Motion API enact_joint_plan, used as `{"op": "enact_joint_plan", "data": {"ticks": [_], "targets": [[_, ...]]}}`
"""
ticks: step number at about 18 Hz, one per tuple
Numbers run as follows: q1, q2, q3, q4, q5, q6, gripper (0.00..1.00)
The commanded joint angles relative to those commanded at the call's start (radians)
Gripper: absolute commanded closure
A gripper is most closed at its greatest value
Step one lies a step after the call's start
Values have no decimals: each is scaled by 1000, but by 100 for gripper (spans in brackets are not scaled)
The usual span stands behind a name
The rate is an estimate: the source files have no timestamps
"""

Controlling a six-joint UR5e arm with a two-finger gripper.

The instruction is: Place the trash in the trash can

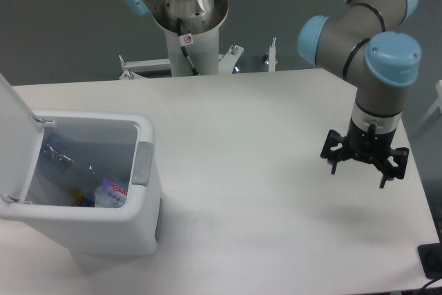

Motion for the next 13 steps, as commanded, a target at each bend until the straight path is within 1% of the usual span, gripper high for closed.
{"op": "enact_joint_plan", "data": {"ticks": [9,13], "targets": [[-2,-3,-12,17,0,5,0],[-3,-3,-37,25,5,5,0]]}}
